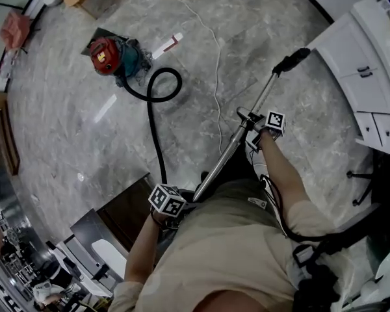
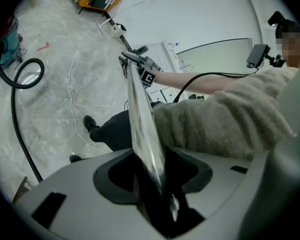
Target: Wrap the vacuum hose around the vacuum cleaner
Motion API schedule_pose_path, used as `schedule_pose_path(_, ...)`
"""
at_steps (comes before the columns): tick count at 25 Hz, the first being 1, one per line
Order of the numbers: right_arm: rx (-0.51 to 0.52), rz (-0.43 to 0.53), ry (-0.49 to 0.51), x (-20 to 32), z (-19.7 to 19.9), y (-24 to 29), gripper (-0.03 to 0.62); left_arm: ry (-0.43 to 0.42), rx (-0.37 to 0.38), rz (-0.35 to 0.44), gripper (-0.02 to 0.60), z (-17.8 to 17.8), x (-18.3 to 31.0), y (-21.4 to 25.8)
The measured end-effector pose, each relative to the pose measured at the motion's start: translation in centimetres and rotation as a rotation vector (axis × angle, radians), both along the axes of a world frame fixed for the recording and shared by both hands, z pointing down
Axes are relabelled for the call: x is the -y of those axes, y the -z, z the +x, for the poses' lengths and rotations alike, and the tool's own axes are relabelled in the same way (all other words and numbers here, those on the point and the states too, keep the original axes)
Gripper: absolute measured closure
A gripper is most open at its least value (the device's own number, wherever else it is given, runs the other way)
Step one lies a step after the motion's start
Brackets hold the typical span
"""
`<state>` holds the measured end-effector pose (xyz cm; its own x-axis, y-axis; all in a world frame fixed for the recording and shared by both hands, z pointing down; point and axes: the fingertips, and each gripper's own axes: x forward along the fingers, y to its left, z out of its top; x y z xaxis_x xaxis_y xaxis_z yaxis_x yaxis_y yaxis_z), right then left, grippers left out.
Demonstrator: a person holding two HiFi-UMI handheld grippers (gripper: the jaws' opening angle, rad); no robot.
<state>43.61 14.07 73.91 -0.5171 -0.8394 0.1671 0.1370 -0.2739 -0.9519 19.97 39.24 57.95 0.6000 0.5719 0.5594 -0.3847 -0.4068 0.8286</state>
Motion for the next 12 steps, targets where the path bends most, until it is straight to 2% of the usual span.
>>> schedule_pose_path(2, 0.004, -0.043, -0.002, 0.8, -0.4, -0.5, 0.525, 0.025, 0.019, -0.005, 0.405, -0.3, 0.9, -0.1)
schedule_pose_path(6, -0.012, -0.062, 0.126, 0.8, -0.3, 1.0, 0.526, 0.131, 0.037, -0.014, 0.407, 0.4, 1.0, -0.7)
schedule_pose_path(12, -0.085, -0.076, 0.218, 1.3, 0.2, 2.8, 0.526, 0.132, 0.021, -0.014, 0.414, 0.7, 1.7, -1.0)
